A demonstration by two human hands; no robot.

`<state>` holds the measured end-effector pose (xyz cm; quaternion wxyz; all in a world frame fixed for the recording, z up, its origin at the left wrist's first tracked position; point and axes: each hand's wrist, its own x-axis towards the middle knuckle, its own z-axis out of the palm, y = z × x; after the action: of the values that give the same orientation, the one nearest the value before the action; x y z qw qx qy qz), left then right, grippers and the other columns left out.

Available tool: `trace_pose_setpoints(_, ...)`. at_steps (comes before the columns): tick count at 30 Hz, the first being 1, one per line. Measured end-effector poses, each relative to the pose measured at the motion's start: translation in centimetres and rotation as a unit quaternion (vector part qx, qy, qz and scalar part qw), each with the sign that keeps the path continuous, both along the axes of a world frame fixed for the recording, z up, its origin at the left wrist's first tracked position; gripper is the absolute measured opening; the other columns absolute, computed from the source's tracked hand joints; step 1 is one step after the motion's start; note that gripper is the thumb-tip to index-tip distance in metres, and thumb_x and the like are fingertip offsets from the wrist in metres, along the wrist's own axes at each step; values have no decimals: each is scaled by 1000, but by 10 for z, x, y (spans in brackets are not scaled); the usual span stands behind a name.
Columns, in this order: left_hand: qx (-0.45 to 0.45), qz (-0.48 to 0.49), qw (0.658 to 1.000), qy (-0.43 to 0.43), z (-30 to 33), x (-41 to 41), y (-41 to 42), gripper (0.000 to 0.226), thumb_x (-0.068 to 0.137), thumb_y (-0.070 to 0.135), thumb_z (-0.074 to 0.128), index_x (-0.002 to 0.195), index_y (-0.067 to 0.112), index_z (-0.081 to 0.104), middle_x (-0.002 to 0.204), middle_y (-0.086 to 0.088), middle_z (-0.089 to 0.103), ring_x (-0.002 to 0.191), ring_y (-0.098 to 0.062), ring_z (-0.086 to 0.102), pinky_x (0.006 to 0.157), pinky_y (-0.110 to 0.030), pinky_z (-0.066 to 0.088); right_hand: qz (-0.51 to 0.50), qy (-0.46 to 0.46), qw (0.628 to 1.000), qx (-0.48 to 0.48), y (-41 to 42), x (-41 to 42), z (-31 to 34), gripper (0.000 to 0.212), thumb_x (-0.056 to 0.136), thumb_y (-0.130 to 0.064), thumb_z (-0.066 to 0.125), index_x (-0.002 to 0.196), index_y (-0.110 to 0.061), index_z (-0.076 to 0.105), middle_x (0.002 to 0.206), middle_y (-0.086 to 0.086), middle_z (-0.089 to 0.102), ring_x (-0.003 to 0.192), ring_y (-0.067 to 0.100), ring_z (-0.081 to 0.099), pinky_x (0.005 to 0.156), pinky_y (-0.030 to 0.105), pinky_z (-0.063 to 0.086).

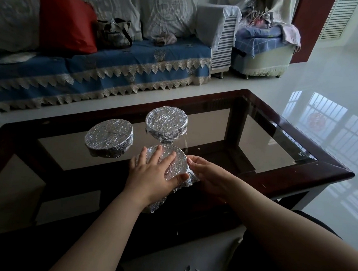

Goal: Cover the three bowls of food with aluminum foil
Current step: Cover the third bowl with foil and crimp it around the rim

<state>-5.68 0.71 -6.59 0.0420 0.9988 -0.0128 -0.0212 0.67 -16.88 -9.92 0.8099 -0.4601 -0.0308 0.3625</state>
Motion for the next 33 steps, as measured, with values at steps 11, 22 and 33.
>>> trace_pose_setpoints(11,5,-2,1000,-3,-2,1,1,99,56,92,-9,146,51,0,161,5,-7,146,-34,-11,114,-56,-2,-10,2,1000,-21,-2,2,1,16,93,-9,52,78,-11,48,79,4,56,60,8,59,55,19,52)
trace_pose_setpoints(22,5,-3,1000,-4,-1,0,1,100,56,91,-8,147,50,0,161,5,-7,146,-33,-10,113,-55,-2,18,-3,1000,2,-2,1,-2,14,93,-6,48,89,-8,61,83,6,65,67,15,65,64,26,57)
trace_pose_setpoints(33,10,0,1000,-12,-2,1,1,103,54,92,-12,147,50,1,161,4,-5,146,-34,-9,114,-55,-1,-119,-11,985,-125,10,-5,-17,19,85,-25,68,86,-7,63,82,12,63,68,19,57,71,35,51)
